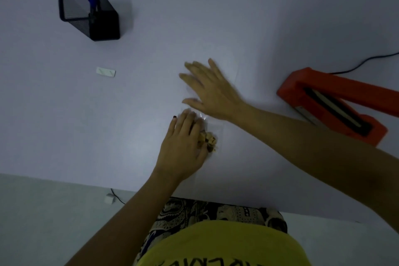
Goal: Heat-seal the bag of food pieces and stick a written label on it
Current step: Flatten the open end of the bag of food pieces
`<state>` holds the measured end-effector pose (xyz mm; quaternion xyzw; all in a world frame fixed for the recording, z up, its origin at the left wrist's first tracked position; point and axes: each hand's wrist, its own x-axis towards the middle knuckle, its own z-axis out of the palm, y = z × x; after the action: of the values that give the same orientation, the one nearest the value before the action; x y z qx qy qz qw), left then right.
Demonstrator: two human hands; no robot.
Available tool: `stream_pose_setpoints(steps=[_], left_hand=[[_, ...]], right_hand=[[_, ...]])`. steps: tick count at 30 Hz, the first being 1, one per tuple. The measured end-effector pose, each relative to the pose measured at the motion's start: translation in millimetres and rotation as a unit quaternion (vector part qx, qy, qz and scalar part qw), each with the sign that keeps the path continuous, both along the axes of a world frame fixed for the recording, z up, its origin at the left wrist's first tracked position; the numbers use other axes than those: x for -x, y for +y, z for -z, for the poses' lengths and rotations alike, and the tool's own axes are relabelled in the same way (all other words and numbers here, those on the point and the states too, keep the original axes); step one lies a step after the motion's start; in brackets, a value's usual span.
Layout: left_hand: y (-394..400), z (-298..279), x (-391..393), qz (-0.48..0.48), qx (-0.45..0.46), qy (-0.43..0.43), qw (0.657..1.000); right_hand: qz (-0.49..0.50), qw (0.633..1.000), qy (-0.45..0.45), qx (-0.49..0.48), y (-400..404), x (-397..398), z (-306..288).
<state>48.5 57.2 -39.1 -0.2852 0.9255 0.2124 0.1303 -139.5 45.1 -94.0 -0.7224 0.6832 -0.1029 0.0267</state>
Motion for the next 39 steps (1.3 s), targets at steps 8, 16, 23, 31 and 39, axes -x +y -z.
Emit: stream_pose_setpoints(steps=[8,16,23,31,39], left_hand=[[7,2,5,-0.029,0.001,-0.015,0.999],[8,3,7,-0.021,0.038,-0.025,0.999],[10,4,8,-0.021,0.039,-0.029,0.999],[15,5,15,0.0,0.045,-0.038,0.998],[15,7,12,0.001,0.051,-0.036,0.998]], right_hand=[[0.166,0.986,-0.017,-0.032,-24,57,4],[0.025,1.0,-0.005,0.014,15,-1,5],[0.067,0.996,0.058,0.002,-1,43,12],[0.08,0.997,-0.004,0.01,-3,34,1],[-0.049,0.997,0.023,-0.053,14,26,10]])
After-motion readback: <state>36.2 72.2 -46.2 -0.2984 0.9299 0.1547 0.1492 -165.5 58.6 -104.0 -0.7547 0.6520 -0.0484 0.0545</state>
